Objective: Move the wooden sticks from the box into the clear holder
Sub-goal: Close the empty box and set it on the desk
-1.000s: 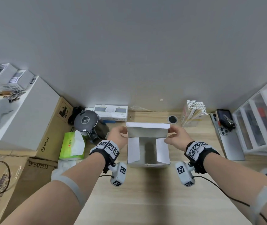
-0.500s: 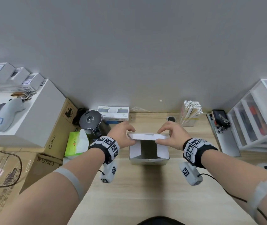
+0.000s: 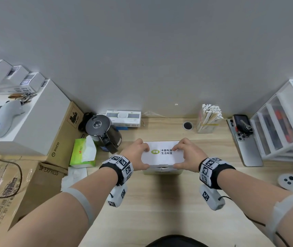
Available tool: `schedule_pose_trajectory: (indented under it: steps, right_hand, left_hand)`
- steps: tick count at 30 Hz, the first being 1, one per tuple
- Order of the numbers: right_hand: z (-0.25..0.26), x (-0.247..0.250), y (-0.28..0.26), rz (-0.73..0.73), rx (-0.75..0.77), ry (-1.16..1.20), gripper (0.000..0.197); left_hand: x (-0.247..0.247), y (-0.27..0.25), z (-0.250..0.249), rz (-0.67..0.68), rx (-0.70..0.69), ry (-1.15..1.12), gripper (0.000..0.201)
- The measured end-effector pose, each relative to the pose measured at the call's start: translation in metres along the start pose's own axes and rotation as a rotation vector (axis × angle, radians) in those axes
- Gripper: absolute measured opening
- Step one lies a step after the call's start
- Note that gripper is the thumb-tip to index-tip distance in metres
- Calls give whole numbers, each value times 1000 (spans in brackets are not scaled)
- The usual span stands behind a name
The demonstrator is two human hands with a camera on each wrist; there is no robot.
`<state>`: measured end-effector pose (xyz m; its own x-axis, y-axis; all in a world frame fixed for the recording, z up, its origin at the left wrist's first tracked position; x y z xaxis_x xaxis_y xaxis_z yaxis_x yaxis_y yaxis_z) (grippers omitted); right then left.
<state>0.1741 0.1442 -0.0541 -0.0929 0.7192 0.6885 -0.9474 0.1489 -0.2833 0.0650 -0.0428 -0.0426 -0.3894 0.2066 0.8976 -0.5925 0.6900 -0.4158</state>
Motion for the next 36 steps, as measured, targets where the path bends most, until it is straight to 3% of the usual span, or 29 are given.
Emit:
schedule_pose_trajectory:
  steps: [5, 15, 18, 31, 36]
  right_hand:
    - [-3, 0, 4, 20, 12, -54, 68]
    - [-11, 5, 11, -39, 7, -31, 63]
    - [-16, 4, 12, -27, -26, -47, 70]
    - [-27, -2, 20, 26, -135, -4, 67]
    - [-37, -13, 22, 59, -179, -59, 55]
  left_hand:
    - [1, 3, -5, 41, -12, 53, 74]
    - [3, 12, -3, 42, 28, 93, 63]
    - [1, 14, -2, 44, 42, 66, 62]
    - [-8, 22, 3, 60, 35, -48, 53]
    - [-10, 26, 5, 49, 44, -35, 48]
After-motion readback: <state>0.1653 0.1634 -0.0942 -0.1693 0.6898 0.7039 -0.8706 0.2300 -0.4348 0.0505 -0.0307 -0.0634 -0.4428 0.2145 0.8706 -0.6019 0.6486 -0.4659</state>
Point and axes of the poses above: each hand's wrist, its own y-axis towards the middle knuckle, its own x-axis out of the back of the hand, z = x × y, the point moved 7 cm from there along y, towards the middle knuckle, and after that the axes turned 8 degrees about y, right-handed, at the moved point
